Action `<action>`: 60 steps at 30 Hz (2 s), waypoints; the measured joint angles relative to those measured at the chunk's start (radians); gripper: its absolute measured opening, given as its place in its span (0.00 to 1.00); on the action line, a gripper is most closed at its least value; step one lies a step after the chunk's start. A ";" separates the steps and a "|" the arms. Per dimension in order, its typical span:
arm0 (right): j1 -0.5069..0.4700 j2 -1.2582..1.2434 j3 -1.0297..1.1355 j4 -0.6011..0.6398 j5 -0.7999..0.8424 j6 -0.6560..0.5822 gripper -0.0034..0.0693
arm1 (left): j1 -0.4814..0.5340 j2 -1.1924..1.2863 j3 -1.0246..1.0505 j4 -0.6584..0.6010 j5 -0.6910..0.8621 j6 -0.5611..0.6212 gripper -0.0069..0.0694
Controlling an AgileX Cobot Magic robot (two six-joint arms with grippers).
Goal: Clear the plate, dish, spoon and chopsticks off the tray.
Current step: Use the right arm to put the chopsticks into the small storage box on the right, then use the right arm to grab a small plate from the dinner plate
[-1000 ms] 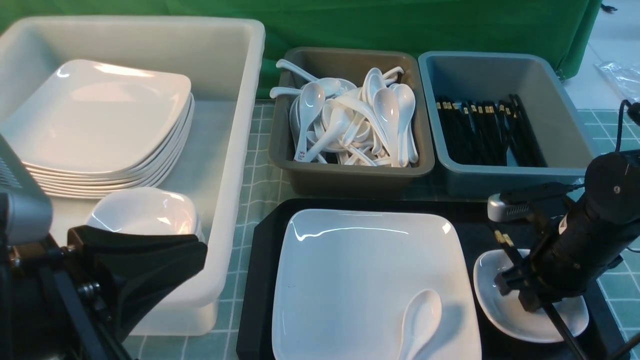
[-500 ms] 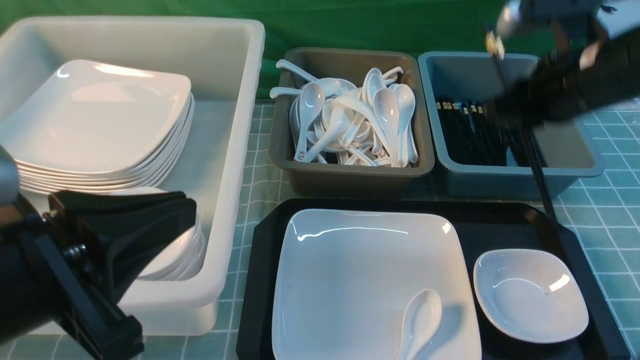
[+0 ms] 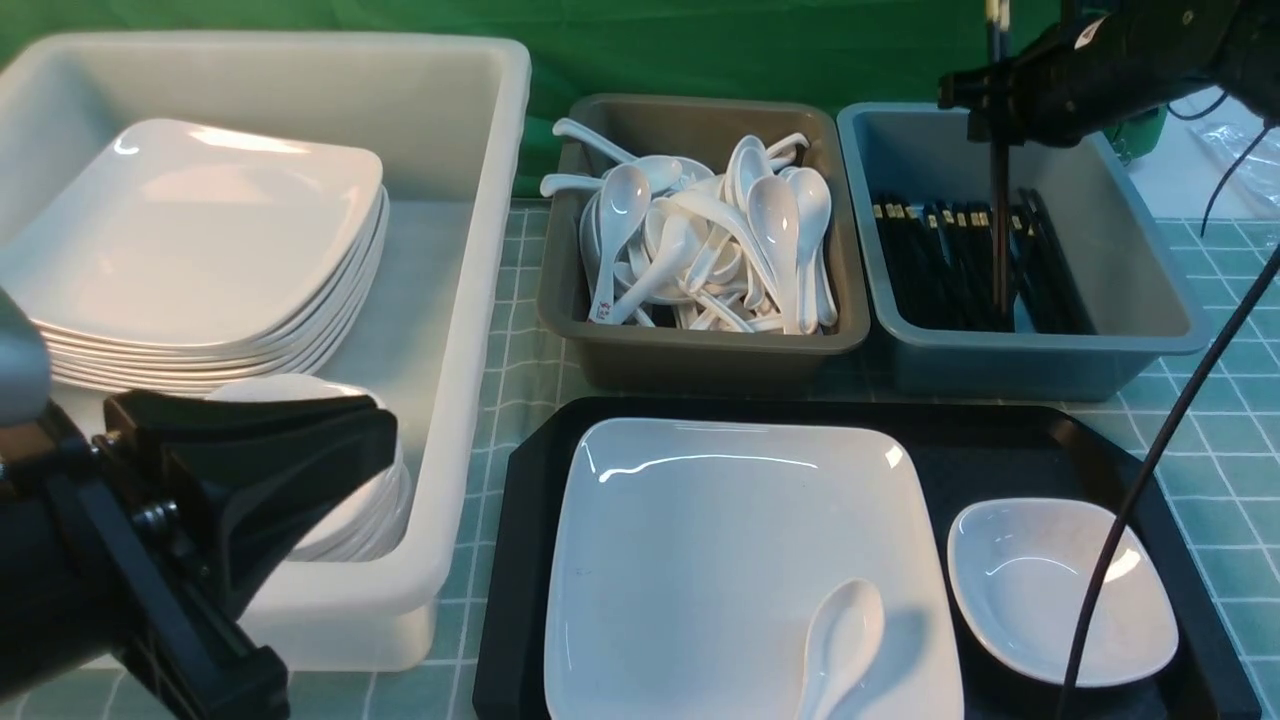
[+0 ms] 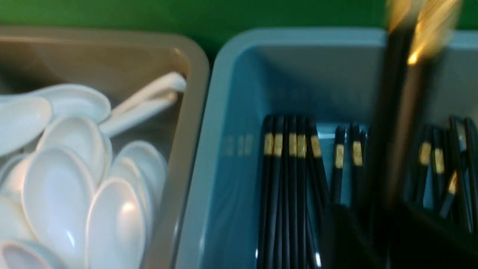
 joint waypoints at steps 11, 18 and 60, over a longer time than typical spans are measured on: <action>0.013 -0.184 0.003 -0.042 0.399 -0.111 0.46 | 0.000 0.000 0.000 0.006 0.046 0.025 0.11; 0.184 -0.424 0.333 -0.179 0.642 -0.216 0.38 | 0.000 0.000 0.000 0.008 0.054 0.049 0.11; 0.477 -0.628 0.948 -0.380 0.405 -0.185 0.13 | 0.000 0.000 -0.007 0.006 0.119 0.057 0.11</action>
